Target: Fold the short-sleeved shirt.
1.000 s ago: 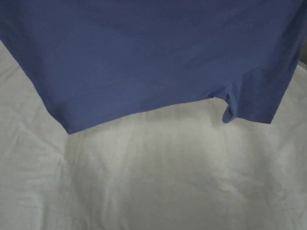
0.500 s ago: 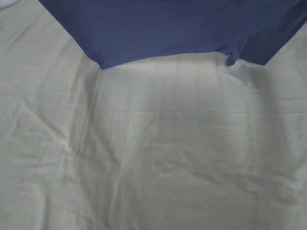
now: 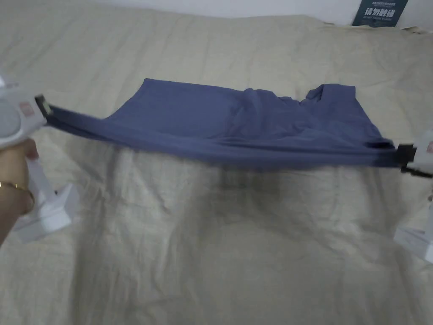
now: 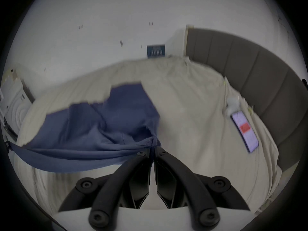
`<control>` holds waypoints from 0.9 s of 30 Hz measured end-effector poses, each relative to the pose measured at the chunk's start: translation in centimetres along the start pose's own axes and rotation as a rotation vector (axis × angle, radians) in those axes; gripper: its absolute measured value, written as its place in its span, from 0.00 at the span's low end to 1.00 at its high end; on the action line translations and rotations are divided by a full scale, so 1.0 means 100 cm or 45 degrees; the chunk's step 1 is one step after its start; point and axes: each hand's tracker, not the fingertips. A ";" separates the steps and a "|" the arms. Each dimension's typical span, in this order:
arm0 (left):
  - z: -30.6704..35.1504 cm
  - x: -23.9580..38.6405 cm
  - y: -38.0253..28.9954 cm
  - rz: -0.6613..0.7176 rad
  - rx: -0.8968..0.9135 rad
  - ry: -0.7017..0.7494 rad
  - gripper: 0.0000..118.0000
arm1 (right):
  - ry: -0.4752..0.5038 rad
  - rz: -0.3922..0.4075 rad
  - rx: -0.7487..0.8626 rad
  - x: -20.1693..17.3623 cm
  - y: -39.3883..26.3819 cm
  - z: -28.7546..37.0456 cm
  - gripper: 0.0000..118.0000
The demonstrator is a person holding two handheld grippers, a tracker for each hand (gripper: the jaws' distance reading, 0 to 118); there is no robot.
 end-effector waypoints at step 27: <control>0.203 -0.154 -0.175 -0.223 -0.279 0.019 0.00 | 0.034 0.042 -0.095 0.076 -0.224 0.149 0.03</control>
